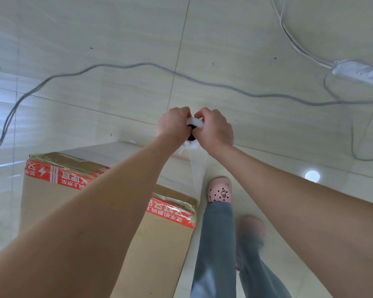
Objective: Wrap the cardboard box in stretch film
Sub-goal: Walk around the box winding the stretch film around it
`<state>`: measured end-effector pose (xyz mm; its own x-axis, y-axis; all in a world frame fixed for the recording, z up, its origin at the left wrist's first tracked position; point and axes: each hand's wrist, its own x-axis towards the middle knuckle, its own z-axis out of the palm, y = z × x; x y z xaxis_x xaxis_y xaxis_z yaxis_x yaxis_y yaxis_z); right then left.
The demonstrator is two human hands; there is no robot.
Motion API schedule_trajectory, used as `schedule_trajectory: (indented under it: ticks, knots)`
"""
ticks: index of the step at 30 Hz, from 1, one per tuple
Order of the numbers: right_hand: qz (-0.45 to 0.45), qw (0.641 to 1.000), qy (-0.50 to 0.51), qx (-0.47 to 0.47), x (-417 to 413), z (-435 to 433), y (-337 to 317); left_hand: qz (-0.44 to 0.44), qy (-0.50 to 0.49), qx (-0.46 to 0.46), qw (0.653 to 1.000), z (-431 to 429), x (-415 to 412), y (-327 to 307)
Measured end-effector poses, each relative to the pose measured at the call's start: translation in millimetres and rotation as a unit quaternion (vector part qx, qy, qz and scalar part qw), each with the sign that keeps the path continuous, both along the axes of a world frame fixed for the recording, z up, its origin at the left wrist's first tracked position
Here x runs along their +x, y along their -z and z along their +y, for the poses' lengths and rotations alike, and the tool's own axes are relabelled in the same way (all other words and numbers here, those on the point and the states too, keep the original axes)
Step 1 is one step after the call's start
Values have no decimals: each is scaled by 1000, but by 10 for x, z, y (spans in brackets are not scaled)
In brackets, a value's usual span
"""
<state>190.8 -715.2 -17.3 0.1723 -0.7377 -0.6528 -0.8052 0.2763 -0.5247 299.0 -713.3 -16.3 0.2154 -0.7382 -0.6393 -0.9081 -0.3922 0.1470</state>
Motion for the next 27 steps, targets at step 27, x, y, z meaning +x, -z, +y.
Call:
schedule_trajectory:
  ticks: [27]
  knots:
    - [8, 978, -205, 44, 1105, -774, -55, -6, -272, 20, 962, -275, 902, -37]
